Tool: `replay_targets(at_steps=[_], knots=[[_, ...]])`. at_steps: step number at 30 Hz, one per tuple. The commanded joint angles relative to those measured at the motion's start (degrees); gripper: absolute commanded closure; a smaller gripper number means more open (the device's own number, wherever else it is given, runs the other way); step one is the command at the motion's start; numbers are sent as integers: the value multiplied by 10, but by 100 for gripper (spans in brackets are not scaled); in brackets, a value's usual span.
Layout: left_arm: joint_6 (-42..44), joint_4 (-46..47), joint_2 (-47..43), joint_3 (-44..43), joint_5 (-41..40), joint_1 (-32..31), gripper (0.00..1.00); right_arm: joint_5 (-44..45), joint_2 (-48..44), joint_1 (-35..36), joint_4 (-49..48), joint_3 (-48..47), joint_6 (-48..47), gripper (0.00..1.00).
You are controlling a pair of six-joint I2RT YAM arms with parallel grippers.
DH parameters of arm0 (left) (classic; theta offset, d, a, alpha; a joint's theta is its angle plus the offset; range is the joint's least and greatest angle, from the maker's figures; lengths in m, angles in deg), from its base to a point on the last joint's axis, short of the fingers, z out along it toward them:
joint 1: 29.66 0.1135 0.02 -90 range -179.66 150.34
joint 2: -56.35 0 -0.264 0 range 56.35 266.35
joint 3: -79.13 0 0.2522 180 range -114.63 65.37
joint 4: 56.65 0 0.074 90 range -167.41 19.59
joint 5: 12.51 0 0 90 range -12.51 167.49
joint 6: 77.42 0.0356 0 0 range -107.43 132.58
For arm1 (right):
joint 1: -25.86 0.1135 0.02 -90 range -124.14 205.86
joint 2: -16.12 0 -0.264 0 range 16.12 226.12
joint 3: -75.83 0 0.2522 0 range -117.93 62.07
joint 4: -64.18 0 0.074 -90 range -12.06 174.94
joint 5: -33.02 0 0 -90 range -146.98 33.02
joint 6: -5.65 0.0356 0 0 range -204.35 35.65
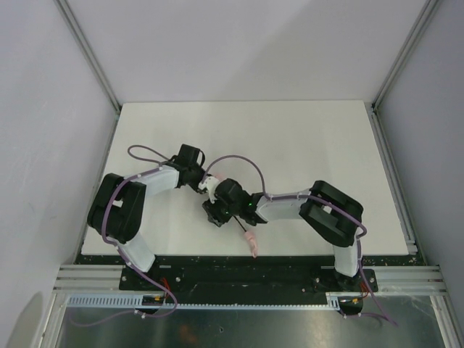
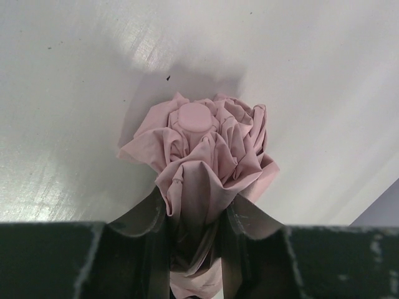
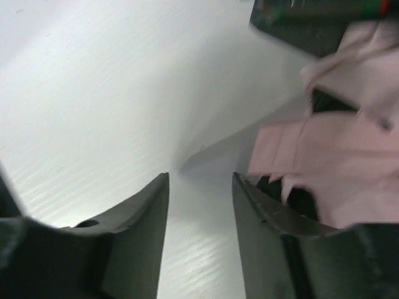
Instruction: Put away the umbrella
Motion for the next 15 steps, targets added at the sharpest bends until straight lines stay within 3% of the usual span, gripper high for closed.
replay_targets(at_steps=[1,6,9,11,15], knots=[[18,-72,25,21,-92,8,100,-170,-27,-30,138,66,93,46],[11,-72,21,23,-85,6,100,-372,-152,-40,-34,67,221,35],[12,-72,12,21,-87,6,100,-423,-222,-45,-114,67,287,34],[14,-73,4,20,-91,6,100,-418,-272,-58,-115,67,306,33],[26,-72,-29,18,-98,5,100,-362,-359,-116,-13,67,286,32]])
